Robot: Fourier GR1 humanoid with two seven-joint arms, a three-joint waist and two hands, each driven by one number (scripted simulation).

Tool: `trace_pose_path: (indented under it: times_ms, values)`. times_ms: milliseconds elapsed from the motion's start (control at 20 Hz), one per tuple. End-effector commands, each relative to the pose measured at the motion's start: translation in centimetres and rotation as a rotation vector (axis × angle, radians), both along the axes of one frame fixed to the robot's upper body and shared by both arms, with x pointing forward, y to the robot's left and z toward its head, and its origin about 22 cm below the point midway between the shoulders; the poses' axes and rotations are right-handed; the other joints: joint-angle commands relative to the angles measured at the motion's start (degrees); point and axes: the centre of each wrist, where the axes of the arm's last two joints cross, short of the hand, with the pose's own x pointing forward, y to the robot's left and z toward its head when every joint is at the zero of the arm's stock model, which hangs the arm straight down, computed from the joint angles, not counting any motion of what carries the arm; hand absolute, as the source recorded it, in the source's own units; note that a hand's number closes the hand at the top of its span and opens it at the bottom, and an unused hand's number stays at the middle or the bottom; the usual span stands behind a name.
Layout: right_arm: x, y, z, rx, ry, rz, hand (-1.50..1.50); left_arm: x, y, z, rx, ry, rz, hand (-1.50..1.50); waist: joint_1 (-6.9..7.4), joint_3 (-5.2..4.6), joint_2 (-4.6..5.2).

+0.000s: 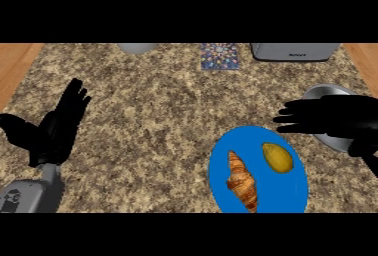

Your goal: Pick the lemon from the plate and place it in the pan

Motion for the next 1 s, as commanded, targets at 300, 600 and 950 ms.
trace_pose_path:
  times_ms: [300,600,950]
  values:
    - [-2.3,1.1,0.4,-0.08,-0.181,0.038,-1.5,-0.1,0.8,1.5,-0.005,0.001,0.008,0.0,-0.51,0.0,-0.11]
    - [-5.7,3.4,-2.3,-0.028,-0.121,0.056,-1.5,-0.7,-1.3,0.4,-0.004,-0.003,0.001,0.0,-0.75,0.0,-0.13]
    - [-6.6,5.1,-2.1,-0.107,-0.164,-0.001,-1.5,1.1,-0.9,1.7,-0.012,-0.004,0.009,0.0,-0.82,0.0,-0.11]
